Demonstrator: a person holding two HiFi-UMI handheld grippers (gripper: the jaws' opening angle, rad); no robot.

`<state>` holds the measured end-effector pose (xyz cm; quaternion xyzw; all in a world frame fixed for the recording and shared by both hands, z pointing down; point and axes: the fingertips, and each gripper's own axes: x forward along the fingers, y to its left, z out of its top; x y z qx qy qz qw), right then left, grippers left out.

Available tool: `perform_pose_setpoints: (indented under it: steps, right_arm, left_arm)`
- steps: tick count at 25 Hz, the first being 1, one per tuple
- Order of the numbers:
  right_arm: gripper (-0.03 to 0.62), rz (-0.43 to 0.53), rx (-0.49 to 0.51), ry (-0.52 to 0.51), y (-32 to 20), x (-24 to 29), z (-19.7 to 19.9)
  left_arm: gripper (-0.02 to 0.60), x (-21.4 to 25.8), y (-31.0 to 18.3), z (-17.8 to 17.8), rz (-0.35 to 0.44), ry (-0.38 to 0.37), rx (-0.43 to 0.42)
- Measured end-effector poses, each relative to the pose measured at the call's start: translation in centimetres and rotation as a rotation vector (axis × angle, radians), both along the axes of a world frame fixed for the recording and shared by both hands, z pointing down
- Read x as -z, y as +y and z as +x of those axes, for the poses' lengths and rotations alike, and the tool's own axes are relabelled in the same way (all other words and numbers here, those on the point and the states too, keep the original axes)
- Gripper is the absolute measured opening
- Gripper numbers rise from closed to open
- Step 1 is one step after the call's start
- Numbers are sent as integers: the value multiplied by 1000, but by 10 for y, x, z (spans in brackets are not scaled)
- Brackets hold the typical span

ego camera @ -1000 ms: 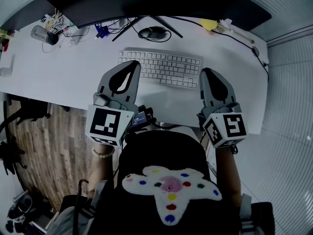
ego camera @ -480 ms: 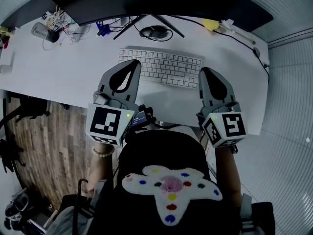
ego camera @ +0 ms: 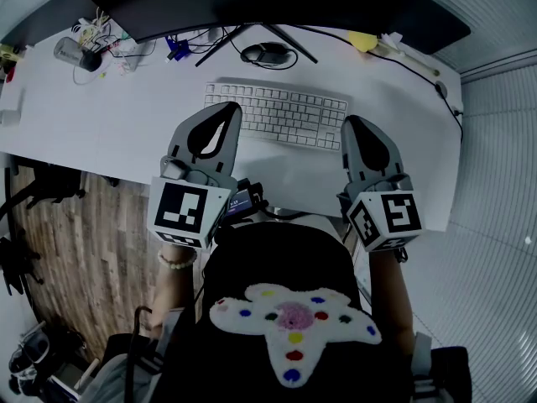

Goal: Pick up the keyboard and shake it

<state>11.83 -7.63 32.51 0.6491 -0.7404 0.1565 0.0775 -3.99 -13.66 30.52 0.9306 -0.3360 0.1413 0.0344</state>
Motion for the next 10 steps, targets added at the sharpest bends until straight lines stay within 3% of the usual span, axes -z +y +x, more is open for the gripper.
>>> perform_pose_setpoints:
  steps: [10]
  right_arm:
    - [44, -3, 7, 13, 0, -1, -1]
  left_arm:
    - [17, 0, 0, -2, 1, -4, 2]
